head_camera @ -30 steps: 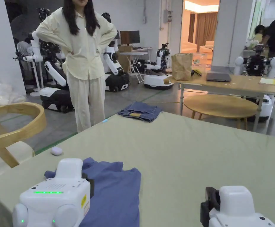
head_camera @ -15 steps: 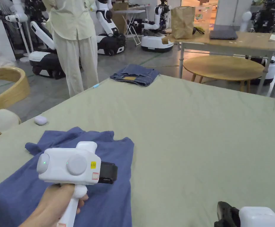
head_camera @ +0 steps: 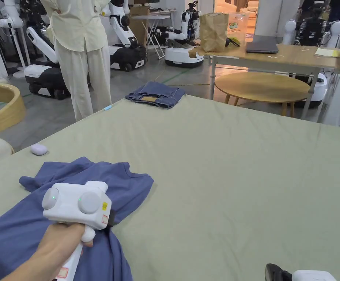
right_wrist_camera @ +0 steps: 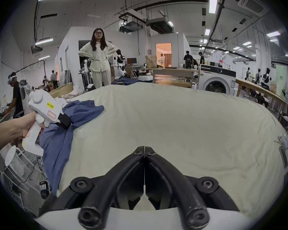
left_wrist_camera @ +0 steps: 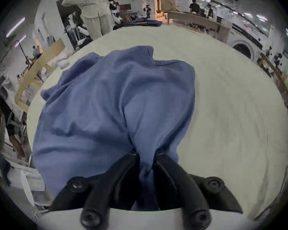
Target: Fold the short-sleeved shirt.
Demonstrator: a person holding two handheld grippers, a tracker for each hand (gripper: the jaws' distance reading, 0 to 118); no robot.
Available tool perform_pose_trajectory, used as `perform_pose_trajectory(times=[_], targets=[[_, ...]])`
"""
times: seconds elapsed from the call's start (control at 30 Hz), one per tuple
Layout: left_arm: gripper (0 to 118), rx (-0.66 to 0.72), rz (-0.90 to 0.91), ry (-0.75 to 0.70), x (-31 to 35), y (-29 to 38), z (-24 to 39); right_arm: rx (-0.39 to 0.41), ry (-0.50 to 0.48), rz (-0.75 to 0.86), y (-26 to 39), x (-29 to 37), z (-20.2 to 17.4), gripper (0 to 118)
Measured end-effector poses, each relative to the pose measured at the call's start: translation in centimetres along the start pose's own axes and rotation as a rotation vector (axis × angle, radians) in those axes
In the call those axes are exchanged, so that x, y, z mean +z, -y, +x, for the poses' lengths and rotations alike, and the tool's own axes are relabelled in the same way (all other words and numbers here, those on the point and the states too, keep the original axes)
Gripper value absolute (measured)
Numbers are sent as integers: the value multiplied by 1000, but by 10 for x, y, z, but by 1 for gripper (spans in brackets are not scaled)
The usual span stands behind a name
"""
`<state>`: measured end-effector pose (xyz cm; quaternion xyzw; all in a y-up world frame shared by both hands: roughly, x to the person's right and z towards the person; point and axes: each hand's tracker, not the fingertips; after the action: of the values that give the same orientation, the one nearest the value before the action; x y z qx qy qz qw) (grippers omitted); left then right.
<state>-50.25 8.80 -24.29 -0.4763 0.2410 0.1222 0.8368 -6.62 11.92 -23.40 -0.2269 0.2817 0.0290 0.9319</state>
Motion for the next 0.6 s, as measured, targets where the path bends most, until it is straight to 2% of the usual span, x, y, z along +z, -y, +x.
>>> perform_pose_trajectory(times=[0.2, 0.3, 0.43, 0.6], targets=[[3, -85, 156, 32, 73, -14, 34, 1, 47, 45, -5, 35, 24, 0], [3, -136, 196, 97, 112, -24, 64, -18, 92, 77, -6, 56, 42, 0], [3, -228, 293, 174, 152, -34, 125, -52, 163, 106, -5, 83, 70, 0], [3, -335, 341, 371, 184, -46, 230, -78, 275, 117, 3, 113, 105, 0]])
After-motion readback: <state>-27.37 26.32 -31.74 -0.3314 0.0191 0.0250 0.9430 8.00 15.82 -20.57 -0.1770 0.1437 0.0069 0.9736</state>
